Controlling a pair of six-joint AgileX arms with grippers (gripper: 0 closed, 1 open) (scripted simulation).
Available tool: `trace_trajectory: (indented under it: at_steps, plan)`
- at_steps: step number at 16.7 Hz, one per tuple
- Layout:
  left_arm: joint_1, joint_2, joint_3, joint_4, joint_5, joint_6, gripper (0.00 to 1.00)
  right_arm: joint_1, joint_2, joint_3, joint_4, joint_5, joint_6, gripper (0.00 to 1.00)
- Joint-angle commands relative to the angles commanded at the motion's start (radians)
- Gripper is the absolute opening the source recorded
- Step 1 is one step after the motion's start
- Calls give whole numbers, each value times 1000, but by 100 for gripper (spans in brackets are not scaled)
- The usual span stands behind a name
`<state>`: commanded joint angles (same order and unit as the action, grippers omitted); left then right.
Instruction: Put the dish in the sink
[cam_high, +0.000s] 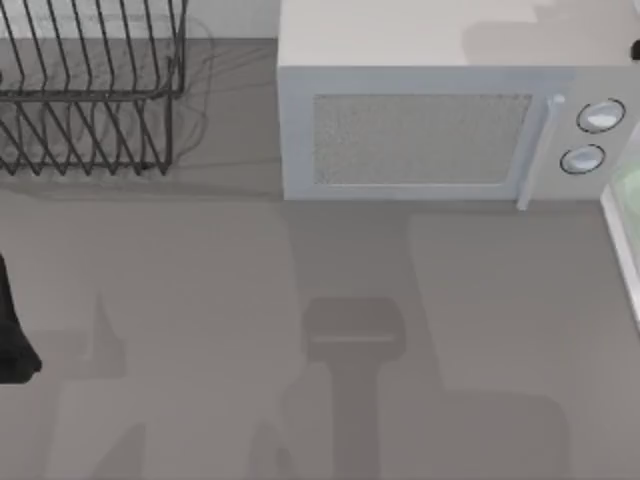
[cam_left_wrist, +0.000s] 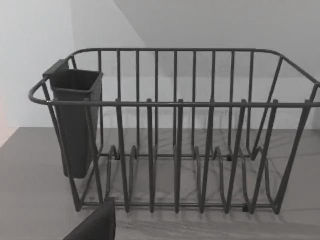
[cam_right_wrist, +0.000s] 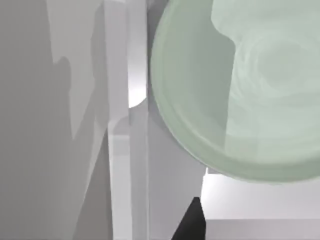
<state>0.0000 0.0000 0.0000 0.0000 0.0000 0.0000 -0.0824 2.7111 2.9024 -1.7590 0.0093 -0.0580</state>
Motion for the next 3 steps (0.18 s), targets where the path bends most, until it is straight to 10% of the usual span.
trace_trajectory:
  at_steps: [3]
  plan:
    - [0,0,0,0,0,0,100,0,0,0,0,0,0,100]
